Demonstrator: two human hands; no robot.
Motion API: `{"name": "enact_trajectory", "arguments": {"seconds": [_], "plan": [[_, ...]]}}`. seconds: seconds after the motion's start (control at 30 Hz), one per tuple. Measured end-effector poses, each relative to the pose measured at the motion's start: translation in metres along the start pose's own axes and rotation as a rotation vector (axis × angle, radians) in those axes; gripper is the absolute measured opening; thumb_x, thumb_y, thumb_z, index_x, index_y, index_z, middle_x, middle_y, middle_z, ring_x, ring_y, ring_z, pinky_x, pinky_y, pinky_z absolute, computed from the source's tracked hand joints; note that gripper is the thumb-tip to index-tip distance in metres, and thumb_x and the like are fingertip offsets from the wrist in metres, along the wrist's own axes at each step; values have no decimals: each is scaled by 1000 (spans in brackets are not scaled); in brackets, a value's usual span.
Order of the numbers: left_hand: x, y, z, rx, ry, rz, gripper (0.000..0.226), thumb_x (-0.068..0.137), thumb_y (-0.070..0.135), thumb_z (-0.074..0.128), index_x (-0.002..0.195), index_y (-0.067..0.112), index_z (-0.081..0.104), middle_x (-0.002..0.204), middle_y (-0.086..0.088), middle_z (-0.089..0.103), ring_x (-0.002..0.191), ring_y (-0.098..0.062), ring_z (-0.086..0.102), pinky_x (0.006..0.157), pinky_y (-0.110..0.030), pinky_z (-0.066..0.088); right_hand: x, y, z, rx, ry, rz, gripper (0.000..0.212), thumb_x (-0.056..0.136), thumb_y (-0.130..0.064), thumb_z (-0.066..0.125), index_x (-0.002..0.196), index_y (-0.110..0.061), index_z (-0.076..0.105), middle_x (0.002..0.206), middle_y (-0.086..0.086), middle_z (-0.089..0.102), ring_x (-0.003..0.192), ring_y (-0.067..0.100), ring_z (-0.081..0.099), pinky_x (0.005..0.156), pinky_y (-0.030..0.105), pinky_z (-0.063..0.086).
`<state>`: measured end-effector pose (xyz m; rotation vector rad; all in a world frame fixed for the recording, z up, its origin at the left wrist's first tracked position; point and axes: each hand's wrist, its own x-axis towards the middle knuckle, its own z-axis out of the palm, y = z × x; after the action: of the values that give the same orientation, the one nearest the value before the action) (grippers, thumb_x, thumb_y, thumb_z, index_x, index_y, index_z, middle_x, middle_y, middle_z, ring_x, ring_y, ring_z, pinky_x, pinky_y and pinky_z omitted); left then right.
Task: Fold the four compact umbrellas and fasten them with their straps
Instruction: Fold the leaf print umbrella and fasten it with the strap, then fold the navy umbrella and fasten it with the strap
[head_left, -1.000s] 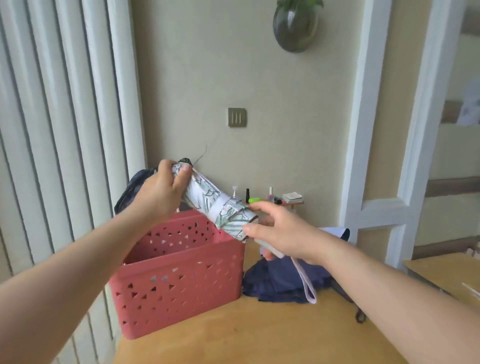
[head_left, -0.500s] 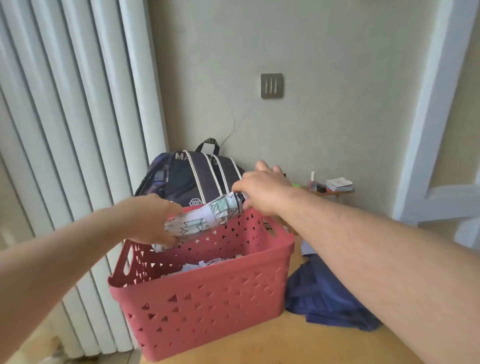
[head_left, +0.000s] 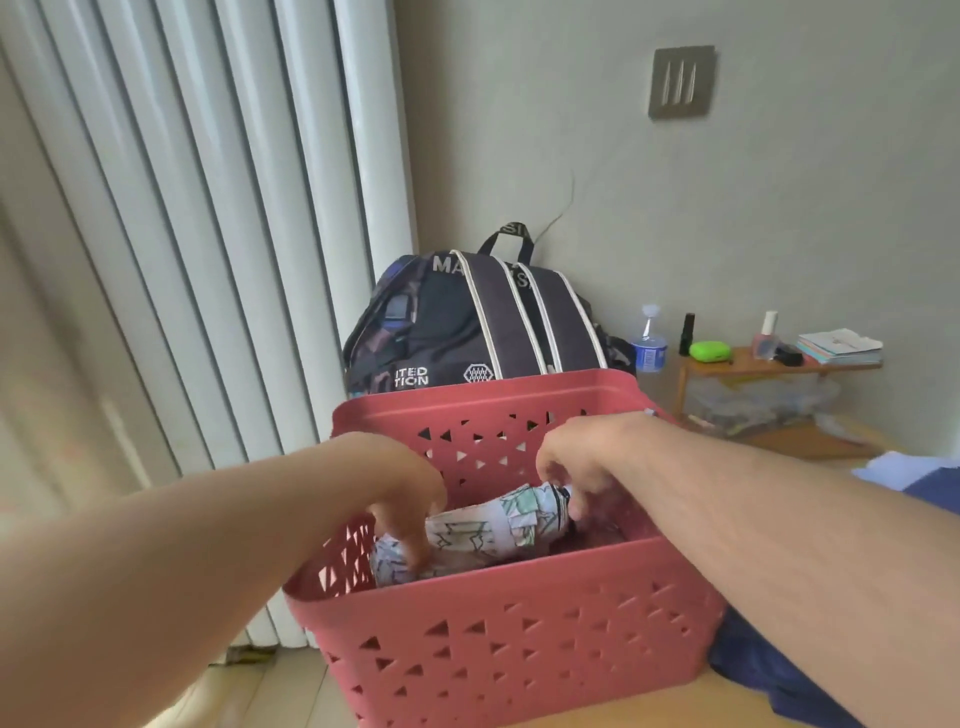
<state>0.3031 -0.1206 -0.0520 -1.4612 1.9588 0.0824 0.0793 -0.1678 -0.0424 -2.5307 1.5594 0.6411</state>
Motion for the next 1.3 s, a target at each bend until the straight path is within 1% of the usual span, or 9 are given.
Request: {"name": "enact_trajectory", "arguments": {"seconds": [0.27, 0.37, 0.53, 0.63, 0.77, 0.87, 1.03, 1.17, 1.3], "plan": [[13, 21, 8, 77, 4, 62, 51, 89, 64, 68, 115, 20, 73, 105, 5, 76, 99, -22, 70, 92, -42, 58, -5, -4, 12, 35, 46, 33, 25, 87, -8, 81, 106, -16, 68, 102, 2, 75, 67, 16, 62, 60, 28, 52], [4, 19, 3, 47, 150, 78, 40, 90, 62, 68, 97, 23, 73, 100, 11, 73, 95, -18, 67, 88, -38, 57, -5, -1, 10, 67, 71, 24, 19, 89, -14, 82, 104, -16, 70, 101, -1, 78, 68, 15, 63, 57, 26, 48], [-25, 12, -20, -145, 383, 79, 25, 95, 49, 65, 111, 33, 75, 110, 15, 73, 102, -14, 67, 95, -39, 57, -20, 1, 4, 206, 248, -37, 6, 89, -29, 80, 90, -28, 74, 90, -9, 73, 83, 16, 67, 72, 31, 54], [-51, 25, -51, -287, 617, 129, 25, 97, 44, 65, 118, 35, 73, 111, 16, 74, 97, -7, 68, 99, -35, 56, -58, 14, -19, 605, 469, -104, 4, 94, -28, 74, 95, -24, 75, 87, -4, 76, 80, 16, 73, 66, 28, 54], [-80, 99, -98, -652, 1063, 218, 20, 92, 36, 66, 110, 35, 74, 96, 15, 72, 89, -7, 67, 75, -18, 50, -131, 63, -23, 823, 772, -5, 4, 93, -22, 72, 89, -22, 74, 90, 2, 78, 76, 16, 70, 64, 29, 54], [-98, 170, -116, -607, 1172, 494, 23, 91, 35, 66, 113, 32, 72, 95, 13, 70, 86, -9, 64, 79, -24, 48, -187, 115, 8, 796, 818, 115, 4, 92, -23, 74, 89, -20, 75, 87, 2, 76, 76, 16, 65, 72, 36, 55], [-84, 268, -103, -321, 1029, 816, 29, 93, 34, 70, 121, 31, 72, 131, 0, 61, 120, -17, 55, 99, -28, 42, -268, 182, 100, 861, 795, 375, 10, 92, -20, 74, 84, -25, 76, 85, -5, 75, 76, 15, 65, 65, 28, 51], [-30, 311, -74, -412, 770, 714, 39, 92, 35, 72, 131, 34, 66, 146, -1, 47, 138, -19, 44, 113, -31, 38, -293, 207, 173, 890, 758, 524, 14, 91, -15, 74, 80, -24, 76, 78, -10, 73, 76, 13, 65, 67, 27, 47], [16, 342, -47, -490, 680, 520, 47, 92, 43, 69, 137, 41, 57, 155, -2, 36, 140, -28, 41, 113, -43, 41, -288, 212, 236, 829, 632, 637, 8, 94, -24, 69, 102, -25, 70, 103, -8, 71, 99, 17, 67, 84, 30, 51]]}}
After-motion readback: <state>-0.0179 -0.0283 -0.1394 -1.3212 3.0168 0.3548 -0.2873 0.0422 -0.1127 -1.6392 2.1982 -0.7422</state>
